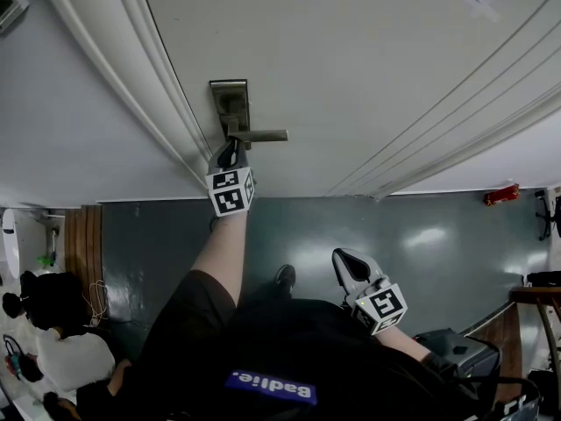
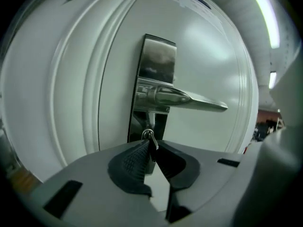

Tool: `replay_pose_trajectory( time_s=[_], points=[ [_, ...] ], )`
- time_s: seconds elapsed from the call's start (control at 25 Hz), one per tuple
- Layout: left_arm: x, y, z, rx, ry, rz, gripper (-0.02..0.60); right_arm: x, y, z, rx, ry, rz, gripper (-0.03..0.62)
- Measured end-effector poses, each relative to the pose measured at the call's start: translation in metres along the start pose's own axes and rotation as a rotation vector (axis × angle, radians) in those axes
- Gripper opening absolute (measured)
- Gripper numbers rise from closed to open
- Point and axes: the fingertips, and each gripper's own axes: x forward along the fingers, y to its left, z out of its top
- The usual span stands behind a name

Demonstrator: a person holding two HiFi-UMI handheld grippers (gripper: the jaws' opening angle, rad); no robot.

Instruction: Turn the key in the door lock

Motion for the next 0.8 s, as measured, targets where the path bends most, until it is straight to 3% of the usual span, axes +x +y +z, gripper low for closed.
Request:
replay_pose_trajectory(
  time_s=[0.2, 0.44, 0.8],
  points=[
    [-0.001, 0.003, 0.002, -0.330, -0.031, -0.082, 0.031, 0.002, 0.003, 0.002, 0.002, -0.001, 0.005, 0.000],
    [0.002, -0.003, -0.004, -0.802, -0.046, -0.284, 0.025, 0.007, 0.009, 0.005, 0.001, -0.002, 0.013, 0.000],
    [0.002, -0.006, -0.005, -1.241, -0.049, -0.533, 0.028, 0.017, 0.018, 0.008, 0.003, 0.005, 0.014, 0.000]
  ],
)
